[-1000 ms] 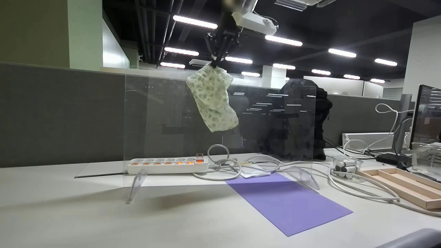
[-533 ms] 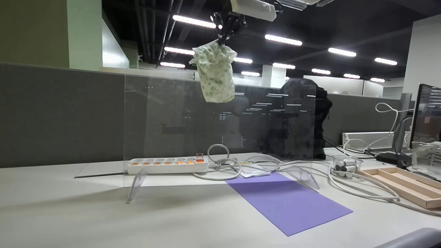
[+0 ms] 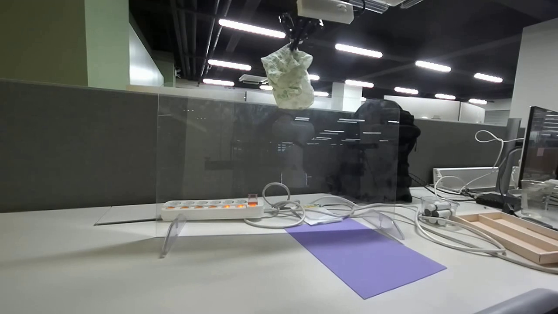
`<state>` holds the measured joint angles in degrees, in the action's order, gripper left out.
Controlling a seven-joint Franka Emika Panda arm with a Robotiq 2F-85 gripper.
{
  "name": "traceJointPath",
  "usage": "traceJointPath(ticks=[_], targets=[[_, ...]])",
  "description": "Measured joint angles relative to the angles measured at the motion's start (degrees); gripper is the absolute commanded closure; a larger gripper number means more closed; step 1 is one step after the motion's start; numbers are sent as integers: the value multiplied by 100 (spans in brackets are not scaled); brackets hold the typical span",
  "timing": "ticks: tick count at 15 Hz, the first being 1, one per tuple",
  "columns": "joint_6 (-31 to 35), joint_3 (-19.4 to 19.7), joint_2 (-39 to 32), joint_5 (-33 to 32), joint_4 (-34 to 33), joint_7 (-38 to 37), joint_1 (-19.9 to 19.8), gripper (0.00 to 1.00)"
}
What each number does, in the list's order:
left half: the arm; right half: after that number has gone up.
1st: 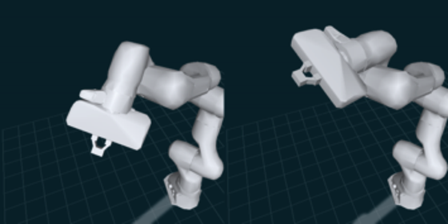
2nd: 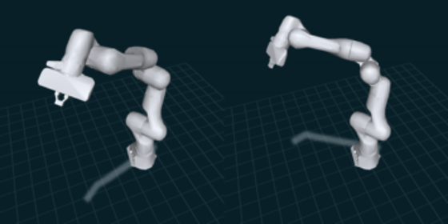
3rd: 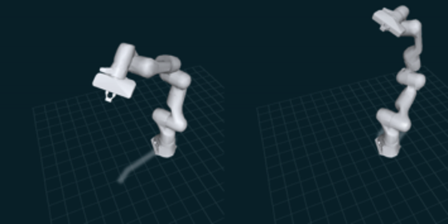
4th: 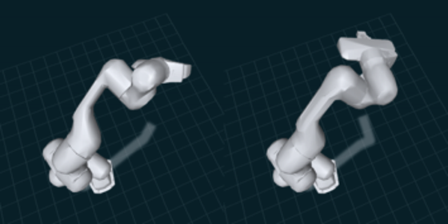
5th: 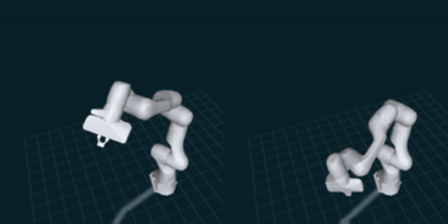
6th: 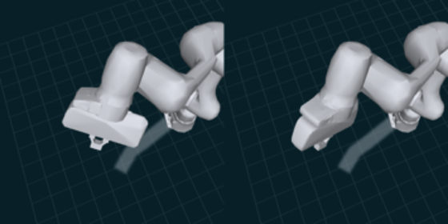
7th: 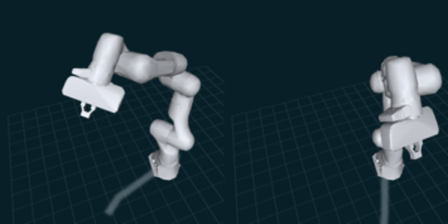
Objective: Hung the cloth on the object
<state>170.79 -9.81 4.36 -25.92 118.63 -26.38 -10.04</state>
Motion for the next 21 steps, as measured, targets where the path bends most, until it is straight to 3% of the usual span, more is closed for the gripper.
traceJointPath(ticks=[4,8,15,21], targets=[[-4,-67,-235,-360,-360,-523,-61,100],[-85,-247,-546,-55,-442,-347,80,100],[-1256,-1160,-800,2977,-453,2749,262,98],[-1621,-1047,-702,3171,-460,3212,298,100]])
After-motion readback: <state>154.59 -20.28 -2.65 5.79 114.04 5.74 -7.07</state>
